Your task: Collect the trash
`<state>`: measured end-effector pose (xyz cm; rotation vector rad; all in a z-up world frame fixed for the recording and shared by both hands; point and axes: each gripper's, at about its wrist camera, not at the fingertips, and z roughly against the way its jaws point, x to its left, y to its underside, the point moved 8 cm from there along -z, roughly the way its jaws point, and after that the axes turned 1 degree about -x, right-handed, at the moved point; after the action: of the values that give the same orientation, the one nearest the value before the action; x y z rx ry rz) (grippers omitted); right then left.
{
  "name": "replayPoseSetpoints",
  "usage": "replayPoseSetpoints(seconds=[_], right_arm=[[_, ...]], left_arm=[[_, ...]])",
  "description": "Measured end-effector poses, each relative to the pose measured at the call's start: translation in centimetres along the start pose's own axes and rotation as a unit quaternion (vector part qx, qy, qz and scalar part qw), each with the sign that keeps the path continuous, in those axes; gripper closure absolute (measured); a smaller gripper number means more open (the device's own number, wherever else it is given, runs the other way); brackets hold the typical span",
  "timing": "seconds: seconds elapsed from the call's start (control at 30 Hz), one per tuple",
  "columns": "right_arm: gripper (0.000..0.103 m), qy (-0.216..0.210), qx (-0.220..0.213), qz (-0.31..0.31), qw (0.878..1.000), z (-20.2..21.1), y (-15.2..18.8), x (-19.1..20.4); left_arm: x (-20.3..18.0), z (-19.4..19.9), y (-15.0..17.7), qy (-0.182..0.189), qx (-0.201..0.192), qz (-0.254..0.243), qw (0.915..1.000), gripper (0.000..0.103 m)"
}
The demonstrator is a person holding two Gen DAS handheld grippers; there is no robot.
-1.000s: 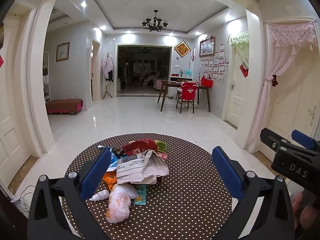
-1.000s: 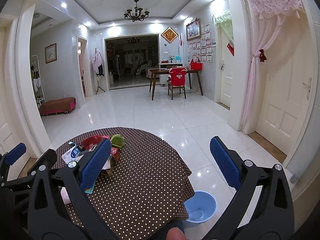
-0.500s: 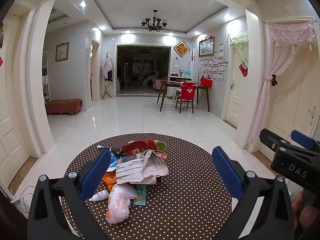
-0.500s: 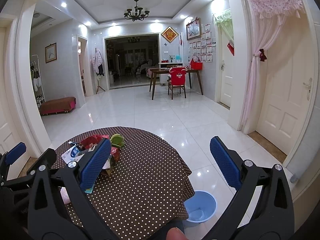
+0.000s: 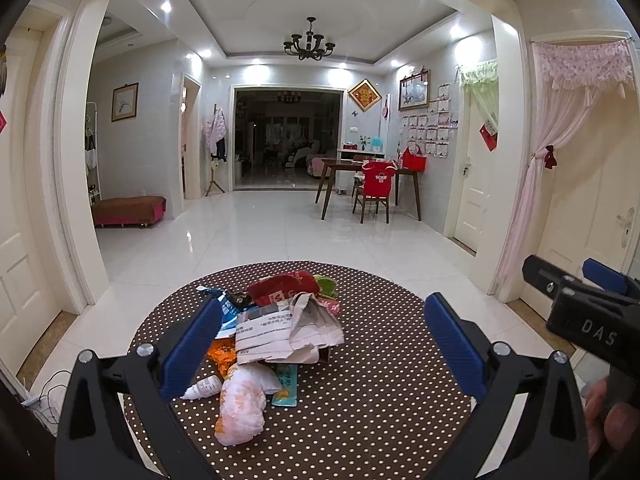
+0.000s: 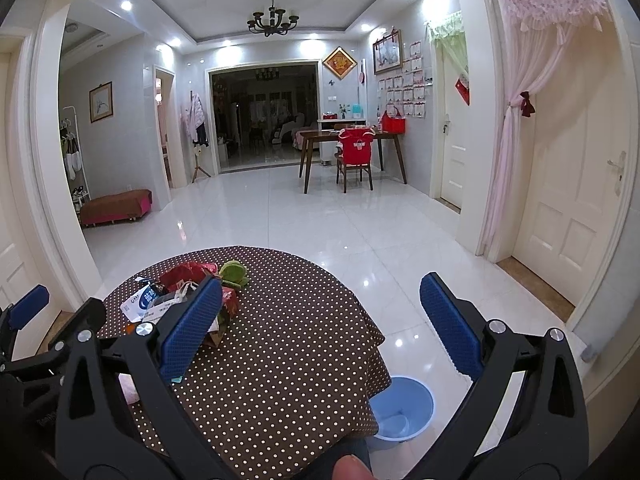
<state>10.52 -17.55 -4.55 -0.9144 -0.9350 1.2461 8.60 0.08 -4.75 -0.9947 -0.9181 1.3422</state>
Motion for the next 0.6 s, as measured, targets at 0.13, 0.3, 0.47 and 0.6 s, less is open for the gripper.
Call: replayPoseSetpoints(seconds=[0.13, 0.3, 0.47, 0.6], right_arm=[[0.006, -0.002, 0.015, 0.006, 1.000, -1.2, 0.9, 0.1], [0.006, -0.001, 0.053, 0.013, 0.999, -4.0, 3.2, 0.4], [0.006, -0.006, 0.091, 0.022, 0.996, -6.6, 5.8, 1.0], [0.006, -0.016, 0.120, 0.031, 0.992, -8.5, 7.8, 2.0]], left_arm=[[2.1, -1.2, 2.0, -0.012, 0.019, 0.002, 0.9997, 0.004], [5.0, -3.3, 5.6, -0.033, 0.058, 0.009, 0.9977, 0.004], [7.9, -5.2, 8.8, -0.058, 0.096, 0.013, 0.9936, 0.004], [9.7, -6.7, 10.9, -0.070, 0.121, 0.021, 0.9900, 0.004]])
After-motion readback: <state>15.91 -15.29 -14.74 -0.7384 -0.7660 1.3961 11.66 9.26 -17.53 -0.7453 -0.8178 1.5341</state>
